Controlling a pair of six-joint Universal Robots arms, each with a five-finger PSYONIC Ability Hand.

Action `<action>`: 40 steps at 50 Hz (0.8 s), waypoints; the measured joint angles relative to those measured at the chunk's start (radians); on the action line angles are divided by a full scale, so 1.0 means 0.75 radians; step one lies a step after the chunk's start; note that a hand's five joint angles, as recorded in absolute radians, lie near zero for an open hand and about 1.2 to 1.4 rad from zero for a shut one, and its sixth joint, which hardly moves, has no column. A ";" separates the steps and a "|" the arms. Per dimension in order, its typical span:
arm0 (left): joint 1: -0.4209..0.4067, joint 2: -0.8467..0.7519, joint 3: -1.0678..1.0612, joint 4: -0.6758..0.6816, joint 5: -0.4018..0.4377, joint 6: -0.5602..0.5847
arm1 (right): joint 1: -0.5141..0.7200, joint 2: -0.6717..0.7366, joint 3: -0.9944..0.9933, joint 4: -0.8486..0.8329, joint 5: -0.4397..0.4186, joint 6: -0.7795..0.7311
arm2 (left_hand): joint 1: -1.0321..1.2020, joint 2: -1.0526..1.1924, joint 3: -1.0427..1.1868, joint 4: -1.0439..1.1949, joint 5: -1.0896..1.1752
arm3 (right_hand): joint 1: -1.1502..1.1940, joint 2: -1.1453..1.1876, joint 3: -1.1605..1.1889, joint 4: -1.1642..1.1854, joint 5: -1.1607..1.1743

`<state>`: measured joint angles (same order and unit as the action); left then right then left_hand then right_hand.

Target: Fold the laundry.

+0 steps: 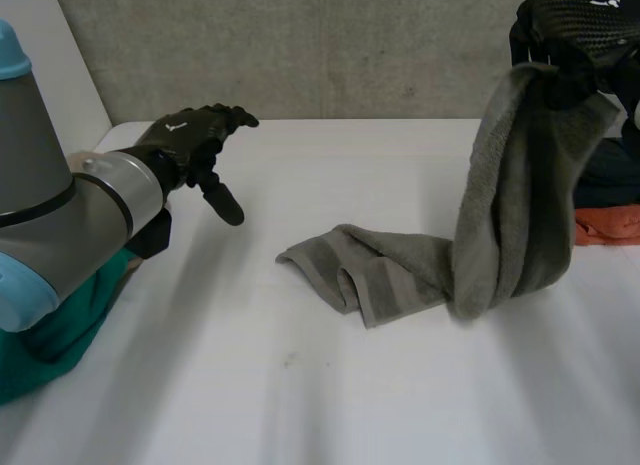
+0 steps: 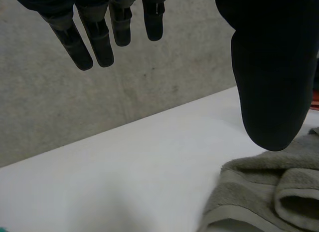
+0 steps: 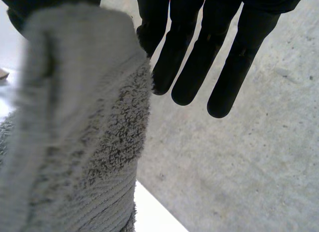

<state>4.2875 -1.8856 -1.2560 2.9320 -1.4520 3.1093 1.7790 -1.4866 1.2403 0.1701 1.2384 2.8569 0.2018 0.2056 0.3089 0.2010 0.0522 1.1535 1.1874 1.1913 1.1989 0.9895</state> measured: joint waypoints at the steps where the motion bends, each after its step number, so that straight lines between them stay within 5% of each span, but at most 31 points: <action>1: -0.003 -0.008 0.002 -0.003 0.010 0.001 | 0.009 0.007 -0.002 -0.024 0.011 0.016 | 0.000 0.000 0.000 0.000 0.000 | 0.000 0.000 0.000 0.000 0.000; 11: -0.134 -0.203 0.079 -0.030 0.118 0.205 | -0.067 0.010 -0.010 -0.063 0.012 0.081 | 0.187 0.170 0.030 0.183 0.148 | 0.000 0.000 0.000 0.000 0.000; 23: -0.364 -0.632 0.390 -0.043 -0.063 0.605 | -0.071 0.019 -0.002 -0.061 0.009 0.021 | 0.506 0.482 0.343 0.492 0.457 | 0.000 0.000 0.000 0.000 0.000; 40: -0.486 -0.885 0.743 -0.096 -0.116 0.658 | -0.059 0.042 0.017 -0.063 0.012 -0.050 | 0.468 0.460 0.329 0.464 0.421 | 0.000 0.000 0.000 0.000 0.000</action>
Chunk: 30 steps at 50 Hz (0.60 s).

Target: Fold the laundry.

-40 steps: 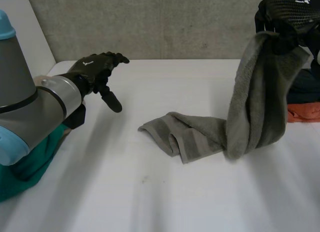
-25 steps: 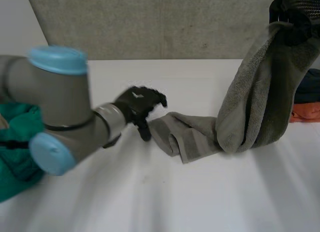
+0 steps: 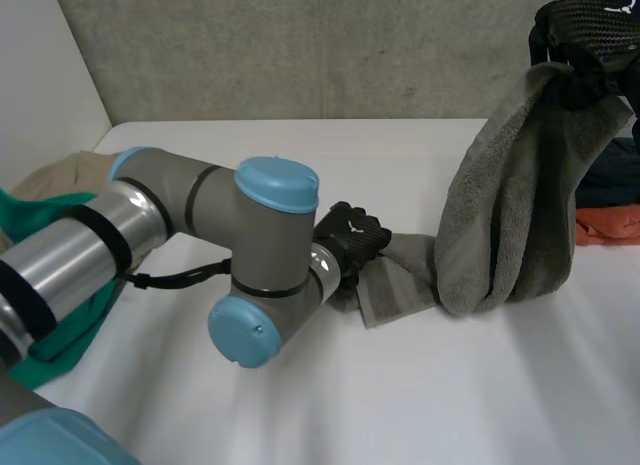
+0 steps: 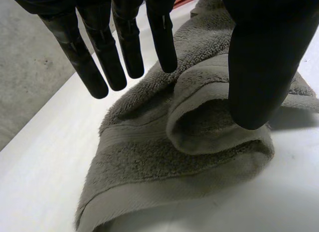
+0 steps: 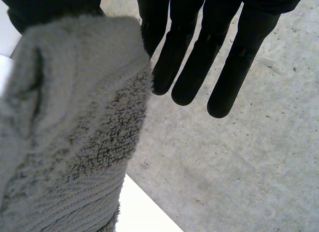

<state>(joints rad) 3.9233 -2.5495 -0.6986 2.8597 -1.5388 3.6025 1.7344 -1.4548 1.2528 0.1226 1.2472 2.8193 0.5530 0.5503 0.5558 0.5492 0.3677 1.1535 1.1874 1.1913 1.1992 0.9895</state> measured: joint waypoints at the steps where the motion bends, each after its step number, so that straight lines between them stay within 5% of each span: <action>1: -0.004 -0.012 0.016 -0.008 -0.004 0.006 | 0.000 0.000 0.000 0.000 0.000 -0.001 | 0.000 0.000 0.000 0.000 0.000 | 0.000 0.000 0.000 0.000 0.000; 7: -0.028 -0.108 0.146 -0.089 -0.046 0.058 | 0.000 0.000 0.003 0.000 0.000 -0.005 | 0.006 0.006 0.002 0.005 0.007 | 0.000 0.000 0.000 0.000 0.000; 12: -0.039 -0.174 0.247 -0.132 -0.091 0.092 | 0.000 0.000 0.008 -0.001 0.000 -0.006 | 0.687 0.676 0.662 0.660 0.658 | 0.000 0.000 0.000 0.000 0.000; 17: -0.043 -0.156 0.295 -0.141 -0.192 0.084 | -0.003 0.000 0.019 -0.002 0.000 -0.006 | 0.793 0.857 0.844 0.861 0.840 | 0.000 0.000 0.000 0.000 0.000; 23: 0.006 0.096 0.142 -0.090 -0.263 -0.027 | -0.025 0.000 0.020 0.003 -0.001 -0.016 | 0.793 0.858 0.844 0.862 0.840 | 0.000 0.000 0.000 0.000 0.000; 30: 0.191 0.551 -0.227 0.008 -0.167 -0.139 | -0.071 0.037 -0.014 0.037 0.008 -0.031 | 0.793 0.859 0.844 0.866 0.840 | 0.000 0.000 0.000 0.000 0.000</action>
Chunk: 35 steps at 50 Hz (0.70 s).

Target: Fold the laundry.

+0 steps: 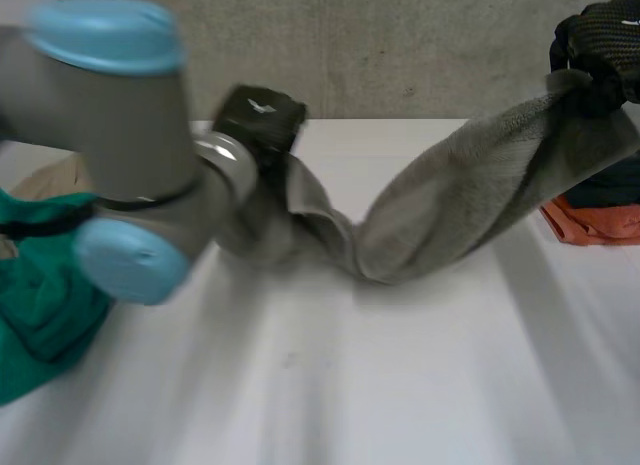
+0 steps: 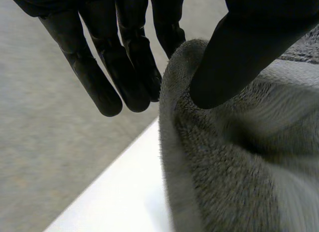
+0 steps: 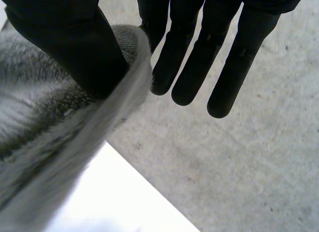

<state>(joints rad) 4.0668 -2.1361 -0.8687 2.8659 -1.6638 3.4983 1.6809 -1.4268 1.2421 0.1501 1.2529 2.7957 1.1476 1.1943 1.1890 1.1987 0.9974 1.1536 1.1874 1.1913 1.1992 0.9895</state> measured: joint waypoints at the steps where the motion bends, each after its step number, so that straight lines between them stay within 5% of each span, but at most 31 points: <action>1: 0.019 0.030 -0.029 0.005 0.012 -0.002 | -0.003 0.008 -0.005 0.004 0.002 0.000 | 0.000 0.000 0.000 0.000 0.000 | 0.000 0.000 0.000 0.000 0.000; 7: 0.231 0.221 -0.287 0.031 0.112 0.030 | -0.010 0.202 -0.104 0.034 0.057 0.018 | 0.000 0.000 0.000 0.000 0.000 | 0.000 0.000 0.000 0.000 0.000; 14: 0.423 0.205 -0.446 0.045 0.211 0.103 | 0.042 0.583 -0.339 0.026 0.224 0.133 | 0.000 0.000 0.000 0.000 0.000 | 0.000 0.000 0.000 0.000 0.000; 22: 0.463 0.039 -0.452 0.061 0.356 0.091 | 0.129 1.008 -0.669 0.030 0.402 0.312 | 0.000 0.000 0.000 0.001 0.000 | 0.000 0.000 0.000 0.000 0.012; 28: 0.453 -0.048 -0.399 0.060 0.317 0.046 | 0.147 1.247 -0.937 0.032 0.567 0.407 | 0.000 0.000 0.000 0.001 0.000 | 0.000 0.000 0.000 0.000 0.013; 35: 0.444 -0.005 -0.391 0.051 0.272 0.008 | 0.144 1.360 -1.126 0.036 0.594 0.387 | 0.000 0.000 0.000 0.001 0.000 | -1.130 -1.176 -1.140 -1.141 -1.127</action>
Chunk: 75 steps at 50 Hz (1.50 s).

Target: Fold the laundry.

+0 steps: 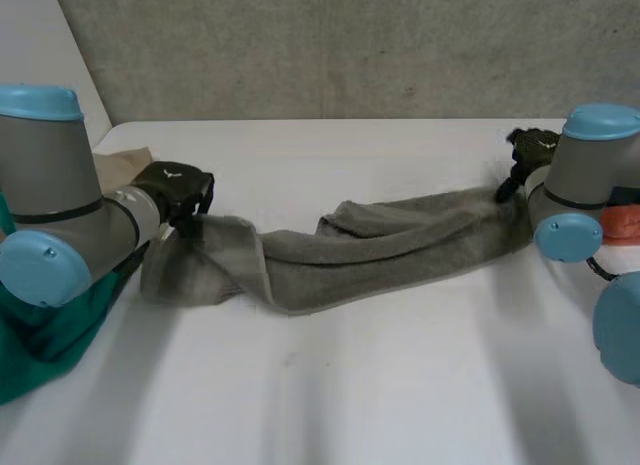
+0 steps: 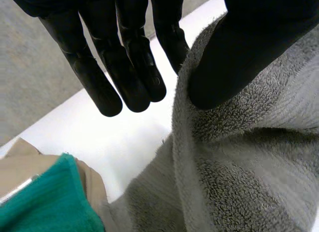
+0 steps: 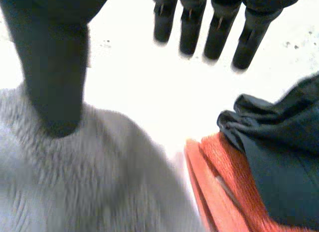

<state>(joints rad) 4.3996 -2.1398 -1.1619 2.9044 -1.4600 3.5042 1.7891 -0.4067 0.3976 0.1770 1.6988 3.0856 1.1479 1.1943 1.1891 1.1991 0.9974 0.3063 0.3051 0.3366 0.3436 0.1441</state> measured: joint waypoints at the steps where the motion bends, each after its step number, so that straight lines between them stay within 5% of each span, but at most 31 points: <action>1: -0.003 0.021 -0.004 -0.003 0.002 -0.007 | 0.001 0.002 -0.015 0.004 -0.023 -0.026 | 0.000 0.000 0.000 0.000 0.000 | -0.087 -0.093 -0.112 -0.113 -0.094; 12: -0.033 0.254 -0.002 -0.069 0.058 -0.176 | -0.037 -0.258 0.158 0.134 -0.167 -0.411 | 0.000 0.000 0.000 0.000 0.000 | -0.106 -0.131 -0.170 -0.178 -0.127; 21: -0.082 0.403 0.154 -0.174 0.082 -0.407 | -0.139 -0.695 0.706 0.304 -0.395 -0.696 | 0.000 0.000 0.000 0.000 0.000 | 0.037 0.051 0.009 -0.006 0.040; 29: -0.147 0.414 0.356 -0.267 0.077 -0.507 | -0.178 -0.888 1.099 0.361 -0.632 -0.670 | 0.000 0.000 0.000 0.000 0.000 | 0.167 0.163 0.129 0.123 0.164; 35: -0.212 0.392 0.515 -0.345 0.064 -0.562 | -0.129 -0.920 1.323 0.212 -0.705 -0.406 | 0.000 0.000 0.000 0.000 0.000 | 0.060 0.054 -0.003 -0.009 -0.007; 46: -0.316 0.365 0.735 -0.426 -0.006 -0.618 | 0.075 -0.857 1.547 -0.272 -0.489 0.166 | 0.000 0.001 0.000 0.000 0.000 | 0.058 0.052 -0.017 -0.012 -0.016; 54: -0.329 0.400 0.827 -0.459 -0.044 -0.693 | 0.162 -0.757 1.503 -0.516 -0.164 0.230 | 0.000 0.005 0.006 0.000 0.000 | 0.108 0.099 0.068 0.052 0.103; 61: -0.277 0.478 0.824 -0.470 -0.040 -0.791 | 0.146 -0.605 1.326 -0.589 0.006 0.211 | 0.000 0.005 0.006 0.000 0.000 | 0.484 0.488 0.445 0.419 0.451; 65: -0.220 0.525 0.790 -0.469 -0.029 -0.839 | 0.108 -0.541 1.234 -0.567 0.023 0.200 | 0.000 0.005 0.006 0.000 0.000 | 1.075 1.082 1.013 1.004 1.029; 70: -0.144 0.568 0.739 -0.467 0.000 -0.870 | 0.064 -0.548 1.196 -0.528 -0.012 0.187 | 0.000 0.005 0.006 0.000 0.000 | 1.113 1.168 1.128 1.131 1.121; 75: -0.035 0.582 0.657 -0.465 0.054 -0.876 | -0.007 -0.716 1.244 -0.507 -0.165 0.134 | 0.000 0.005 0.006 0.001 0.000 | 1.113 1.168 1.128 1.133 1.131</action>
<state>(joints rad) 4.3734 -1.7034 -0.6691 2.5555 -1.4195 2.8476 1.7836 -0.9435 1.3308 -0.2031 1.5754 3.1862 1.1480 1.1982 1.1938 1.1995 0.9974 1.1409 1.1813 1.1823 1.1933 0.9922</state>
